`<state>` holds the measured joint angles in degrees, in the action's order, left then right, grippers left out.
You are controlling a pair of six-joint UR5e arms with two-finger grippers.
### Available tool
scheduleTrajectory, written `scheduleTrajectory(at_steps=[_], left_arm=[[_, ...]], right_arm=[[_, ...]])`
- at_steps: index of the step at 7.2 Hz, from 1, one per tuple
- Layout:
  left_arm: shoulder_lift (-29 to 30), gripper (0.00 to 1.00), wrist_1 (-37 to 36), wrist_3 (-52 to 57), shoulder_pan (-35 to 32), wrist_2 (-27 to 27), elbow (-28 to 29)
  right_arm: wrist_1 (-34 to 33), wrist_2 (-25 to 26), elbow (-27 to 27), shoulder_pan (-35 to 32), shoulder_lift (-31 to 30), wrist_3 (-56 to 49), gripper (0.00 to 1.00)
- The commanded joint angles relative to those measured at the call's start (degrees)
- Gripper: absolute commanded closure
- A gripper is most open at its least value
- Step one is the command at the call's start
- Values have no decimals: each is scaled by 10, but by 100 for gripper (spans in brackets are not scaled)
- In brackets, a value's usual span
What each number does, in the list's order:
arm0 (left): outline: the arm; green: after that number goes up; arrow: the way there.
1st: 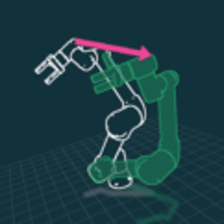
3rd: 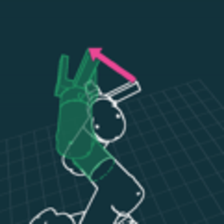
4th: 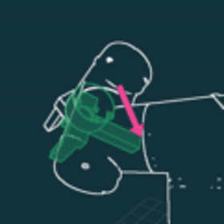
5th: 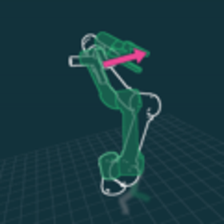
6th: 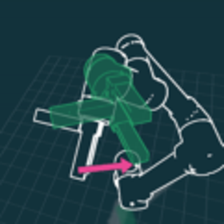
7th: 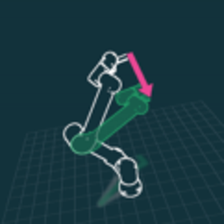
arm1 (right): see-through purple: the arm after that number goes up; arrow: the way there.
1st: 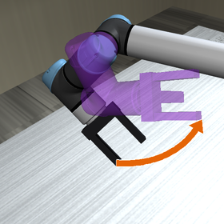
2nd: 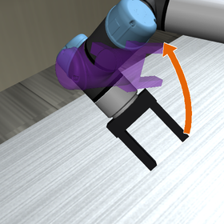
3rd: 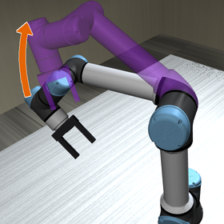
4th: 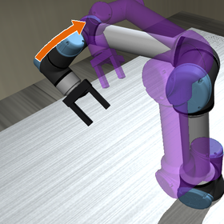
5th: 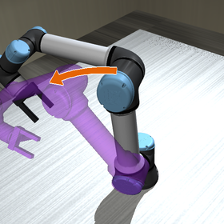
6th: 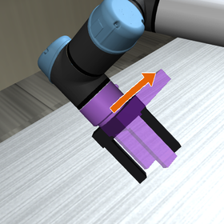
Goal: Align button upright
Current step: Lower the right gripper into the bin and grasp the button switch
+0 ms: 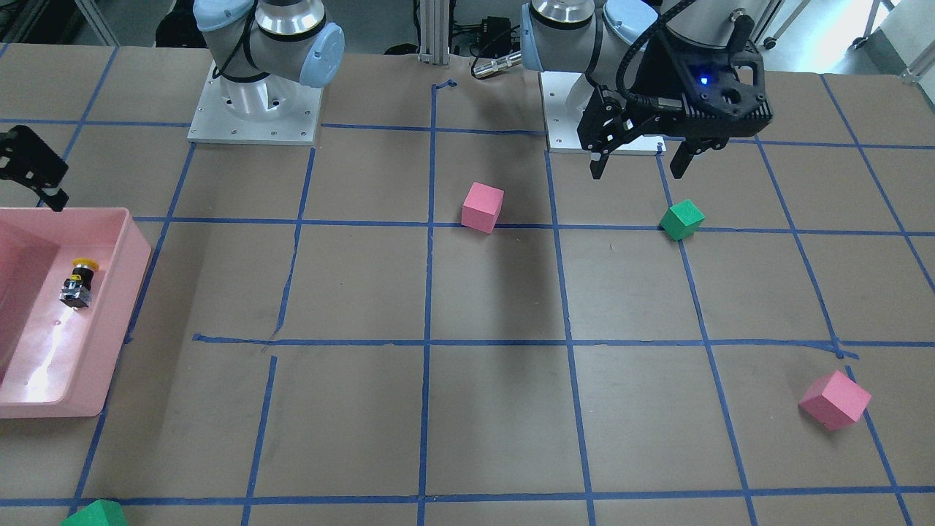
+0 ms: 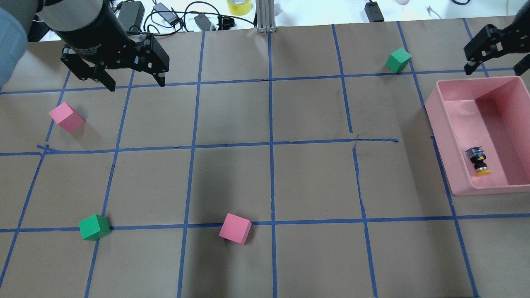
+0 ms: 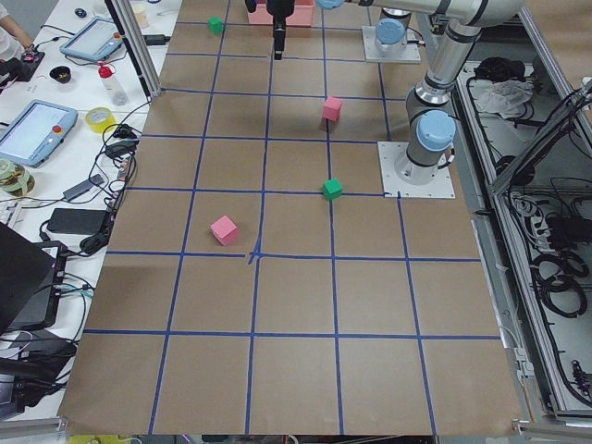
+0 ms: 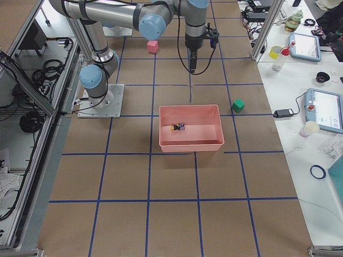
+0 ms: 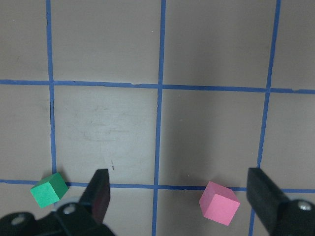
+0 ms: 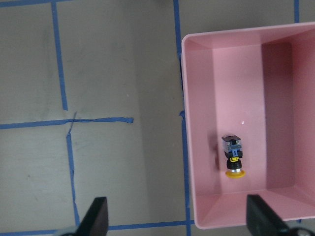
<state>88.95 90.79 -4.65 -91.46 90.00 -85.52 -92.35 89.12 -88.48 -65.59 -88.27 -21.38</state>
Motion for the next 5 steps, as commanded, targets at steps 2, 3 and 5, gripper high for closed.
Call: scheduleTrajectory(at_steps=[2,3,5], left_arm=[[0,0,0,0,0,0,0],[0,0,0,0,1,0,0],[0,0,0,-1,0,0,0]], right_arm=[[-79,-3,-37,97,53,-105,0],[-145,3,-76,97,63,-105,0],[-252,3,-163,98,69,-114,0]])
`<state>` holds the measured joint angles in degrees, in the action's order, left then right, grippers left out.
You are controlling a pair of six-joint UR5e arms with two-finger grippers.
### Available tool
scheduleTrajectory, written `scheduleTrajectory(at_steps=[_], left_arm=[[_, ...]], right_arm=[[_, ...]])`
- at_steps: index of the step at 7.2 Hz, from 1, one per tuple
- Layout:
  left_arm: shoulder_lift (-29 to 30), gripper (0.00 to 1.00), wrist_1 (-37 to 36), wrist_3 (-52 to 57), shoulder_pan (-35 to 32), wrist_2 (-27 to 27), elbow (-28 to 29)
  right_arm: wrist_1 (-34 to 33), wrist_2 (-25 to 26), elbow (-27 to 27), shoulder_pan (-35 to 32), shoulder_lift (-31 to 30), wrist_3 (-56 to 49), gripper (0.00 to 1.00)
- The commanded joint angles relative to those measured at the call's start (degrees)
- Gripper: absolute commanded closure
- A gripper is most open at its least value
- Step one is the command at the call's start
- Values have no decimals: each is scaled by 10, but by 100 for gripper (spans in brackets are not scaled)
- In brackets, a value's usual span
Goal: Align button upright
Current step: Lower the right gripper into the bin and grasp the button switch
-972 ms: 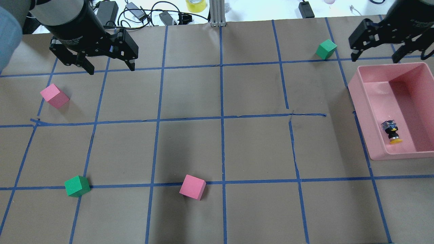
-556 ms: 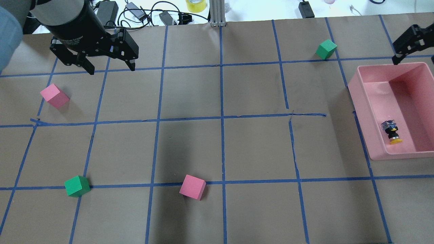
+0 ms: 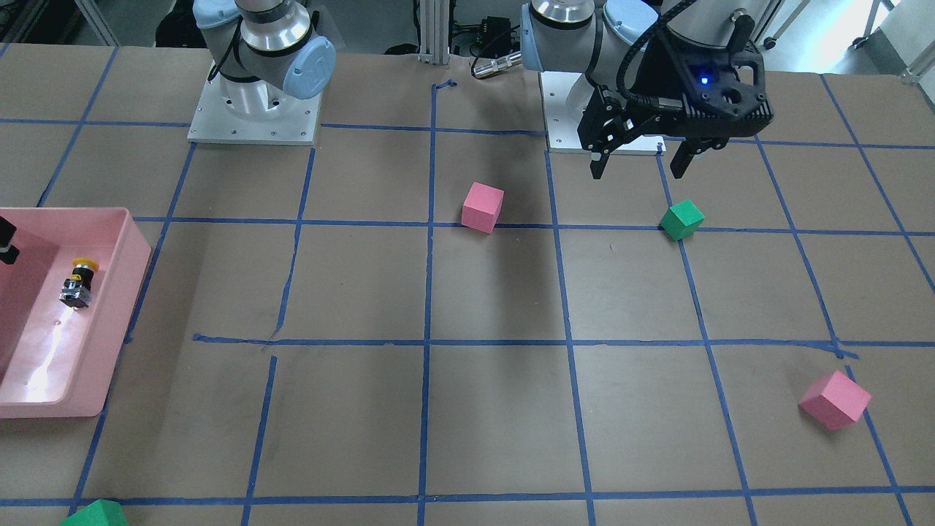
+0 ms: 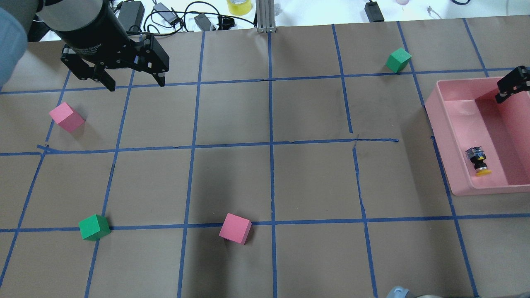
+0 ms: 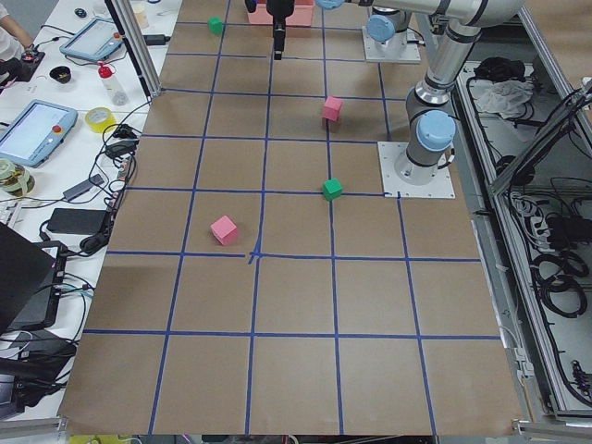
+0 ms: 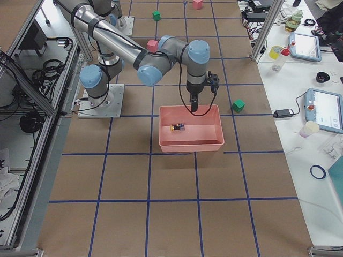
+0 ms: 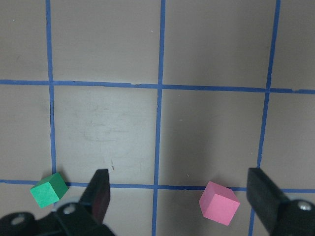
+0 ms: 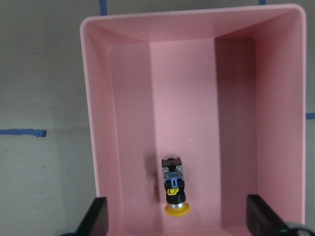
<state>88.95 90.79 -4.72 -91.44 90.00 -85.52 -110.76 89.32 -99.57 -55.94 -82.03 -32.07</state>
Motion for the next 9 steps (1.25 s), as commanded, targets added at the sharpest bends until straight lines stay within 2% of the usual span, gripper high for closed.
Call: scheduleTrajectory(at_steps=[1,3,5,9], left_arm=[[0,0,0,0,0,0,0],[0,0,0,0,-1,0,0],[-1,0,0,0,0,-1,0],[-1,0,0,0,0,-1,0]], right_arm=[[-99,2,-73,1,13,-38,0],[-111,1,-72,4,39,-41,3],[-120,3,-76,17,70,-40,0],[-117,20,-81,17,100,-35,0]])
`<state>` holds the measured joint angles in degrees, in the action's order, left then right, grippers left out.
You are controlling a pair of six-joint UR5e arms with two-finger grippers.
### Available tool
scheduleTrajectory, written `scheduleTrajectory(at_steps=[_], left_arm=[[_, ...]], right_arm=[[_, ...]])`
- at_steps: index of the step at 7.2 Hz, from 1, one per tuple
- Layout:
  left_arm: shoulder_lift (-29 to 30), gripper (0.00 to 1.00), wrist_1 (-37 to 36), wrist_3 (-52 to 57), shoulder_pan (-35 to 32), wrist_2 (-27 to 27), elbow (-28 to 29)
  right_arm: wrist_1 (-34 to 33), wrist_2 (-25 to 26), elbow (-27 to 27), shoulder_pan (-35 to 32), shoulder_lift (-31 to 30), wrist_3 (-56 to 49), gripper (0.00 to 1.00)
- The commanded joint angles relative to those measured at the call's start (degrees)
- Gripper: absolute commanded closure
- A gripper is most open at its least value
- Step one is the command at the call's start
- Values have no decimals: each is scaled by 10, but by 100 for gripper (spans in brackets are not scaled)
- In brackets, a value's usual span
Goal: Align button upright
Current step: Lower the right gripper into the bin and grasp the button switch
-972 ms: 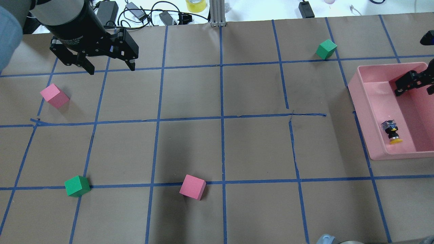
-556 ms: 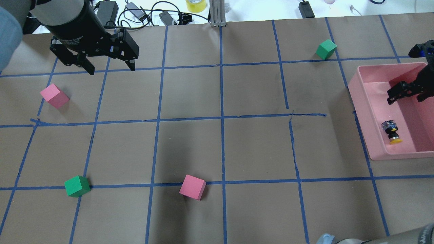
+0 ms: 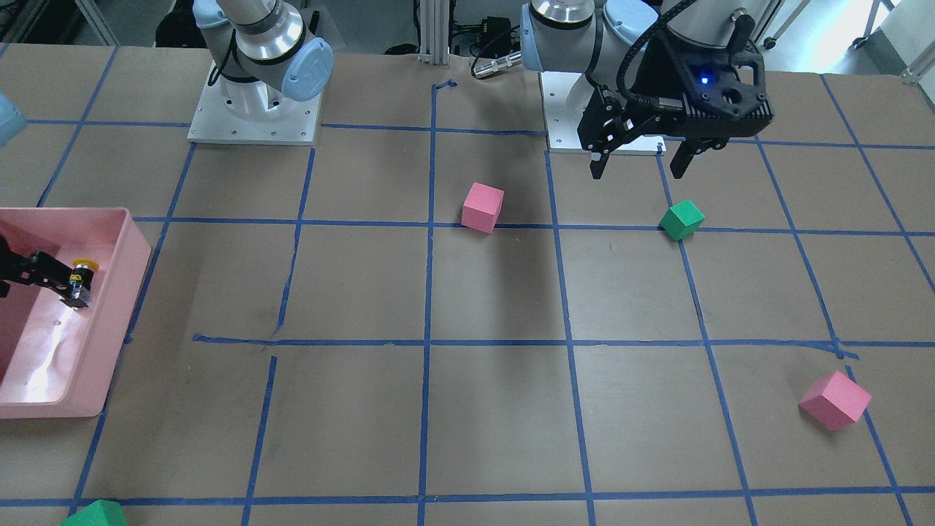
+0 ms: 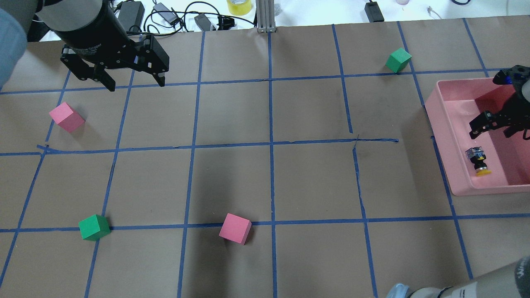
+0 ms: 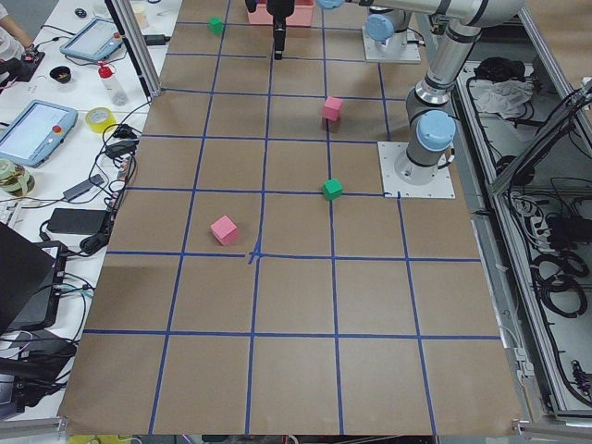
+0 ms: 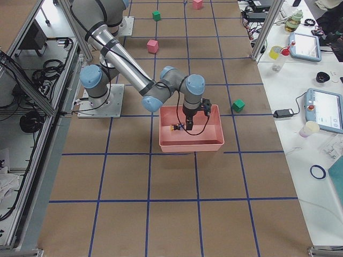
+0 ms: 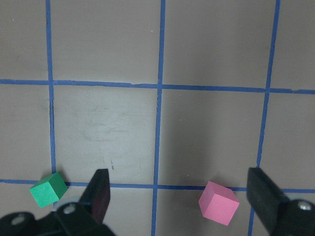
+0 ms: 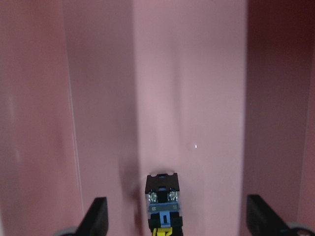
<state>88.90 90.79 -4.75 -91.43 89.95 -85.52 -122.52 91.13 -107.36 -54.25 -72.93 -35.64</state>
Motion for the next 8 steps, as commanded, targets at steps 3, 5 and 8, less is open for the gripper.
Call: scheduleTrajectory(at_steps=[3,5,8], left_arm=[[0,0,0,0,0,0,0],[0,0,0,0,0,0,0],[0,0,0,0,0,0,0]], right_arm=[[0,2,-7,0,29,0,0],[1,11,-17,0,32,0,0],[3,14,-16,0,34,-2,70]])
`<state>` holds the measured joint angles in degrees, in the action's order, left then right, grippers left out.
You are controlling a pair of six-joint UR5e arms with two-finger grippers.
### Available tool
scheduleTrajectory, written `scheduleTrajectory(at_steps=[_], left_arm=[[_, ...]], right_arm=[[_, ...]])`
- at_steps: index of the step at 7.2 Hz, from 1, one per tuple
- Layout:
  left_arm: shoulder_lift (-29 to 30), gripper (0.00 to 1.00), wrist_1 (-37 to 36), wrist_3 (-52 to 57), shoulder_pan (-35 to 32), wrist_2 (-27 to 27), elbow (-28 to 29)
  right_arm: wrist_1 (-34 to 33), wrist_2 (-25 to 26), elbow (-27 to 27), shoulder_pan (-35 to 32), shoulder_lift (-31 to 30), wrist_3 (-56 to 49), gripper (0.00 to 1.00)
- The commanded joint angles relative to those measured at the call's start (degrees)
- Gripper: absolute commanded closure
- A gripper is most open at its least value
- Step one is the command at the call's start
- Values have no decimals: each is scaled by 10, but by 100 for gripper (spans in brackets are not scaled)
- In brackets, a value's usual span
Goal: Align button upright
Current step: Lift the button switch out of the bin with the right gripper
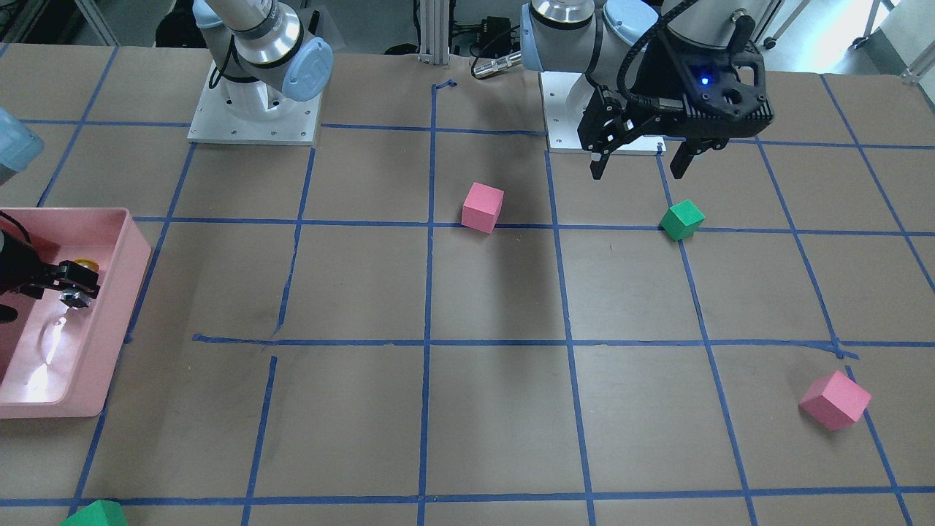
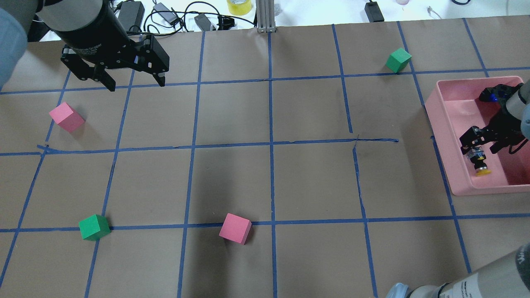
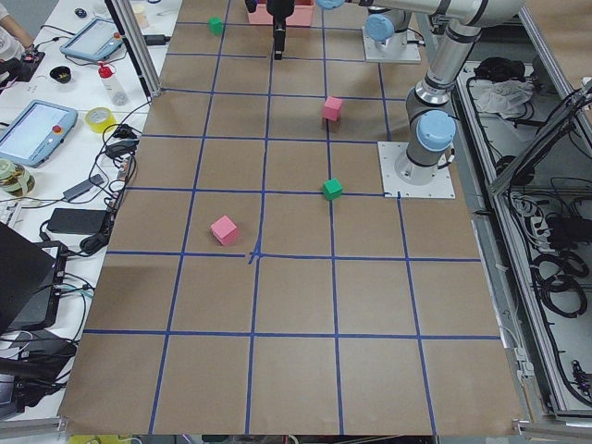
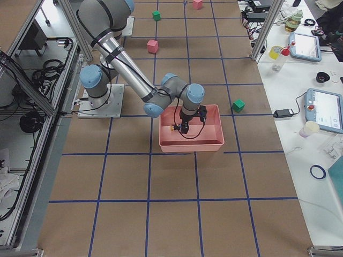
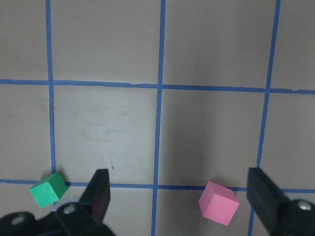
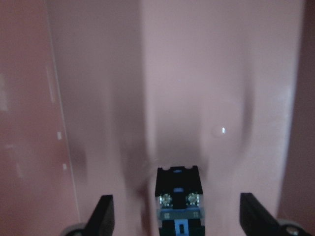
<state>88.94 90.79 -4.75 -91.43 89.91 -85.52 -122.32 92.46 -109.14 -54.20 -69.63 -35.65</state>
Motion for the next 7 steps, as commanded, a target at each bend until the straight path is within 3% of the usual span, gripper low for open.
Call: scheduleTrajectory(at_steps=[1,6,7], left_arm=[[-1,0,0,0,0,0,0],[0,0,0,0,0,0,0],[0,0,0,0,0,0,0]], right_arm=[[2,8,7,0,1,2,100],[11,25,44,1,-20,8,100],[39,23,62,1,-32,16,100]])
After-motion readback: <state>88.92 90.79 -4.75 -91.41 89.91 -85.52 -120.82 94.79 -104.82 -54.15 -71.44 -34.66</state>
